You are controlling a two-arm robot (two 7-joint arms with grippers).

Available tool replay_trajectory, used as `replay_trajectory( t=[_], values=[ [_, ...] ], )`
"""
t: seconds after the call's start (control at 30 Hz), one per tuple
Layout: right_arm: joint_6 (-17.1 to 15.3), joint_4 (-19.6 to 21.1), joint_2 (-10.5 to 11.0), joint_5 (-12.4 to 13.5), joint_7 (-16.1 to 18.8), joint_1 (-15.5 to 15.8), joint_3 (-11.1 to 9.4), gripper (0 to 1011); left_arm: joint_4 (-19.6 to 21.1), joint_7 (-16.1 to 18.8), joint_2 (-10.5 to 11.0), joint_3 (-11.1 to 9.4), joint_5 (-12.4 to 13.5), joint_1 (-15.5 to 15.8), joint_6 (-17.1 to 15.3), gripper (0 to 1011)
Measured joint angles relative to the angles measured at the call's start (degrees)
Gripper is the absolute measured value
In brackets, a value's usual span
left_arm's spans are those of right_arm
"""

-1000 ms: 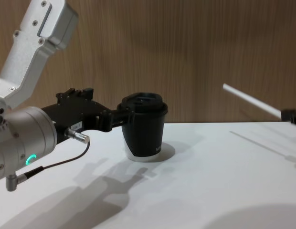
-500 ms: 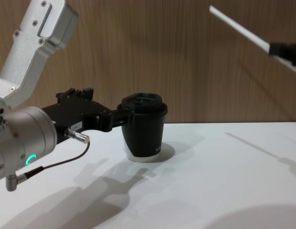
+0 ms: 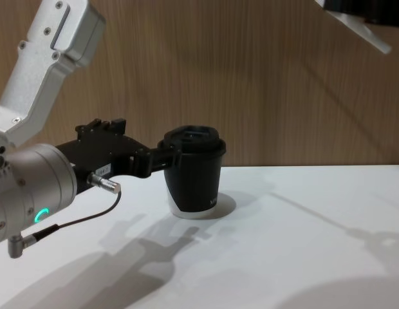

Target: Pick up the straw with one hand, pass it to the other hand, and insert it into the cup.

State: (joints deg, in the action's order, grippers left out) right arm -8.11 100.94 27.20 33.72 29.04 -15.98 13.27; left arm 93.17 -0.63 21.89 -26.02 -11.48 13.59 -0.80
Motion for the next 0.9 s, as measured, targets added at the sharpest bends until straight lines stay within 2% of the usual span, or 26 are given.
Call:
replay_trajectory(
  t=[0.33,0.63,0.9],
  values=[
    [-2.22,3.03,-0.1,2.5,1.44,-0.56,1.85,0,0.0,0.0,0.0,0.0,0.0,0.0,0.0,1001],
    [-3.17,4.16,-0.46,3.99,1.96,-1.14,2.87,1,0.2,-0.55,0.0,0.41,-0.57,-0.12,0.0,1002],
    [-3.7,4.7,-0.67,4.9,2.19,-1.5,3.49,1,1.68,-4.7,0.41,2.57,-5.64,-0.59,-0.15,1002]
  ],
)
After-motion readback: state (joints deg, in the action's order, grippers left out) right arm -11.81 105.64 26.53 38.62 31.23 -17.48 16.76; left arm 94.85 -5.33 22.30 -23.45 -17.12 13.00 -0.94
